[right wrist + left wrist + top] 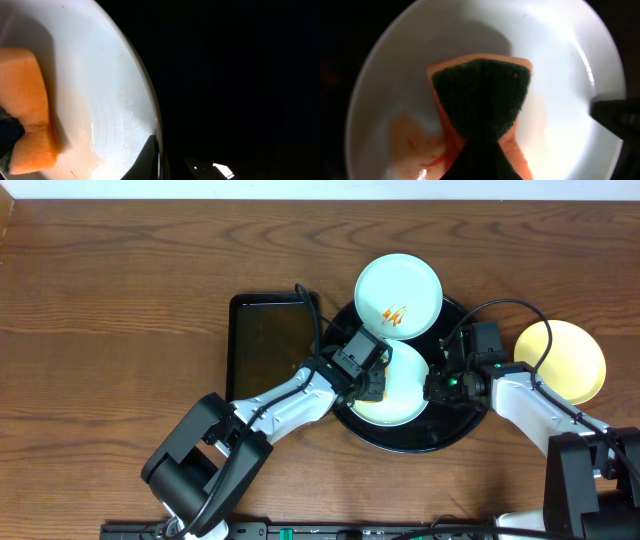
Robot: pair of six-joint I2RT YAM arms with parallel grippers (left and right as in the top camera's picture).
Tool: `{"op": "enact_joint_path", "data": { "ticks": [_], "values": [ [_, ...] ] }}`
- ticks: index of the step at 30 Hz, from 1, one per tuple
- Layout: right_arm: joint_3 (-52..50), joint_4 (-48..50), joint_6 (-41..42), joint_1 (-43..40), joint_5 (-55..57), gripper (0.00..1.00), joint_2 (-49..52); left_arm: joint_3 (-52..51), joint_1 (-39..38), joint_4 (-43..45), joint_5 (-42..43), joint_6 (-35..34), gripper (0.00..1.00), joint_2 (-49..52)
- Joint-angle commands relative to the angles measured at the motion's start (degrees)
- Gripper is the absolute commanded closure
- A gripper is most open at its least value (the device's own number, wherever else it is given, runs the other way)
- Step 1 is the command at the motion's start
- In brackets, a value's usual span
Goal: Clean dirty plates on tray and stack at the side
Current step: 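Return the sponge to the black tray with the left gripper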
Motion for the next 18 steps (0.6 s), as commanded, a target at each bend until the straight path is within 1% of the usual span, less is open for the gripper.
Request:
{"op": "enact_joint_path", "data": {
  "ticks": [1, 6, 10, 18],
  "values": [
    [-0.76, -1.31, 0.42, 0.59, 3.02, 0.99, 2.19, -0.17, 0.37, -3.48, -5.99, 1.01, 0.92, 1.38],
    [-0.76, -1.9, 1.68, 0.59, 6.16, 0.99, 2.16, -0.15, 2.27, -7.13, -11.58, 1.03, 0.92, 1.38],
    [-0.76, -2.16, 1.68, 0.61, 6.12, 0.99, 2.16, 0.24, 3.3, -7.08, -12.74, 1.03, 0.92, 0.9],
    [-0.74, -2.32, 1.68, 0.61, 6.12, 0.99, 2.16, 1.36, 3.34, -7.13, -19.08, 1.14, 0.92, -4.11]
  ]
}}
